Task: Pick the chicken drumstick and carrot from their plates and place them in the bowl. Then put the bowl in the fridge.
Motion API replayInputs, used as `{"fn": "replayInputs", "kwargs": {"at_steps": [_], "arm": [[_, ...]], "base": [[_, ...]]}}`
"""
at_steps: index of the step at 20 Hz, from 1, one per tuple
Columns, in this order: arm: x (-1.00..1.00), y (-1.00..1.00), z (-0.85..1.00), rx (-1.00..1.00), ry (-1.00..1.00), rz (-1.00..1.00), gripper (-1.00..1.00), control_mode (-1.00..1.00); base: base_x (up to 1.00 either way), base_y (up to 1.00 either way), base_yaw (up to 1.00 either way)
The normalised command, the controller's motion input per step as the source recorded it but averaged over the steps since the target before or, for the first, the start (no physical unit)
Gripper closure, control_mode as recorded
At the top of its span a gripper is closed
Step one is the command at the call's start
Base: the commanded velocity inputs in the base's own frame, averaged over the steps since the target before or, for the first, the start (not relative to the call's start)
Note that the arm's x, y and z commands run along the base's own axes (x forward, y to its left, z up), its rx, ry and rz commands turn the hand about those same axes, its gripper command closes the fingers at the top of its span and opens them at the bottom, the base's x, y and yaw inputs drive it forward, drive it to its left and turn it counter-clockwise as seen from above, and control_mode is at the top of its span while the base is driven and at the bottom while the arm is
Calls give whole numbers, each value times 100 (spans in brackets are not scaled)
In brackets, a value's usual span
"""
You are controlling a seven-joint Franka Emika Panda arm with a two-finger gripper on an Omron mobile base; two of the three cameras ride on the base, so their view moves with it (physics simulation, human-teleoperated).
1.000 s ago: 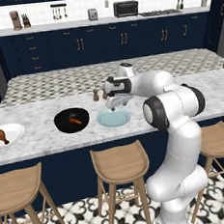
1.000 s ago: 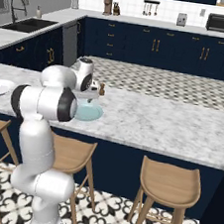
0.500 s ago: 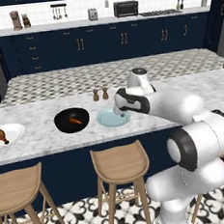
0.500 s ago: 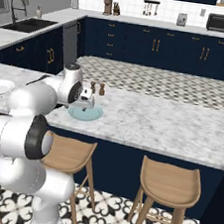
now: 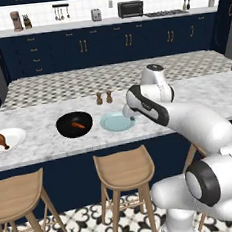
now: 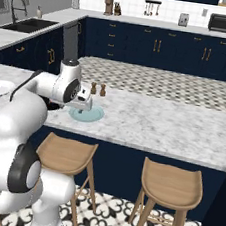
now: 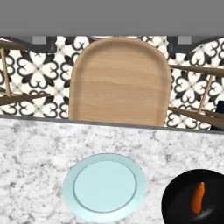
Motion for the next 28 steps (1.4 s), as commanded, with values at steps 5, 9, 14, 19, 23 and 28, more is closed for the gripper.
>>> {"fn": "replayInputs", "kwargs": {"at_steps": [5,9,14,19,23,28], "arm": [[-37,1,4,-14,1,-5,-100,-100],[-28,-4,1,-6,0,-8,-100,-100],[-19,-24,14,5,0,-7,-100,-100],[-21,-16,10,2,0,-7,-100,-100],[0,0,0,0,0,0,-100,100],[0,0,0,0,0,0,-100,100]], "base": [[0,0,0],[0,0,0],[0,0,0],[0,0,0],[-81,16,-8],[-32,98,-2]]}}
